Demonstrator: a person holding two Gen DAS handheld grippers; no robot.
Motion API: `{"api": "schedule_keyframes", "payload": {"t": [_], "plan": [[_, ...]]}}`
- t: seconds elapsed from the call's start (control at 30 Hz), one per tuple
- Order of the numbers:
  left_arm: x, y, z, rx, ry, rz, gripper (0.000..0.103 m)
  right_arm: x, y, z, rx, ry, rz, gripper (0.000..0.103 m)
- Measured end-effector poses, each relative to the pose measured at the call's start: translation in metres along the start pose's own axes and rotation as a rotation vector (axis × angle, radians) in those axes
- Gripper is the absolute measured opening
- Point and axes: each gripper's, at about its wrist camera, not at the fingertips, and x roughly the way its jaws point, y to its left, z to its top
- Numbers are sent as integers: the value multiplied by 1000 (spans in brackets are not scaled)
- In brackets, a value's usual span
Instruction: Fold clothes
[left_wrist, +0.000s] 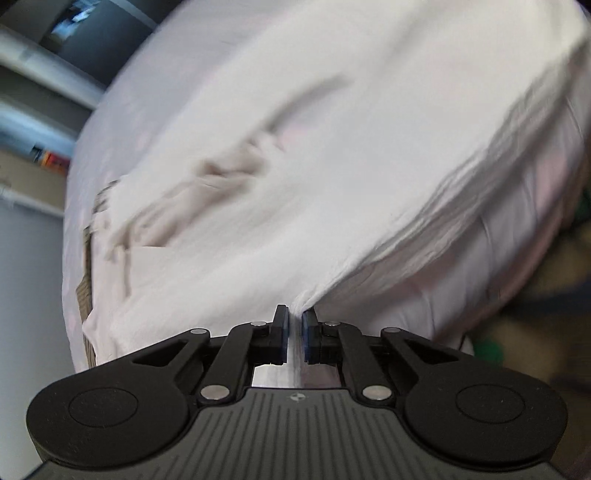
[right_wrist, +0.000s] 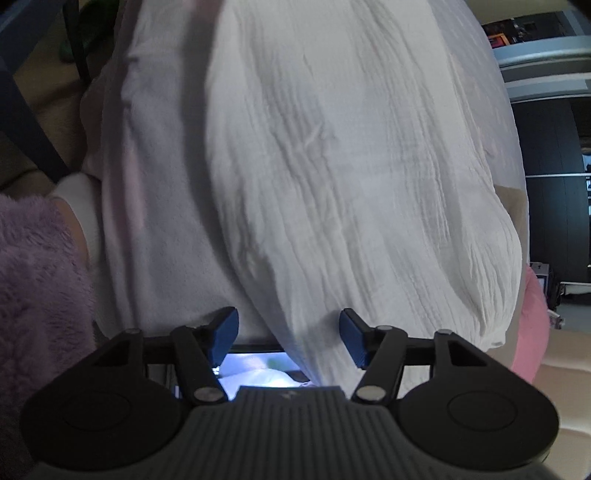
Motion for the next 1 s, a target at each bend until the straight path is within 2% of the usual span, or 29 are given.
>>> {"api": "schedule_keyframes", "payload": {"t": [0.03, 0.1, 0.17, 0.33, 0.47, 0.63, 0.83, 1.0], "plan": [[-4, 9, 2, -42, -18, -3, 5, 2, 0, 0, -9, 7, -10, 42], [-13, 19, 9, -100, -50, 1, 5, 3, -7, 1, 26, 27, -41, 31], [-22, 27, 15, -141, -77, 11, 5, 2, -18, 0, 89, 37, -73, 28], [-35, 54, 26, -226, -152, 51, 4, -9, -58, -3, 328, 25, -151, 9], [-44, 72, 41, -261, -210, 103, 4, -23, -93, -1, 508, -17, -225, 7], [-46, 95, 64, -276, -245, 164, 4, -34, -138, 3, 641, -52, -302, 7], [-28, 123, 105, -240, -235, 229, 4, -23, -189, 15, 709, -41, -366, 6], [11, 140, 148, -200, -187, 270, 4, 9, -230, 25, 741, -20, -386, 6]]}}
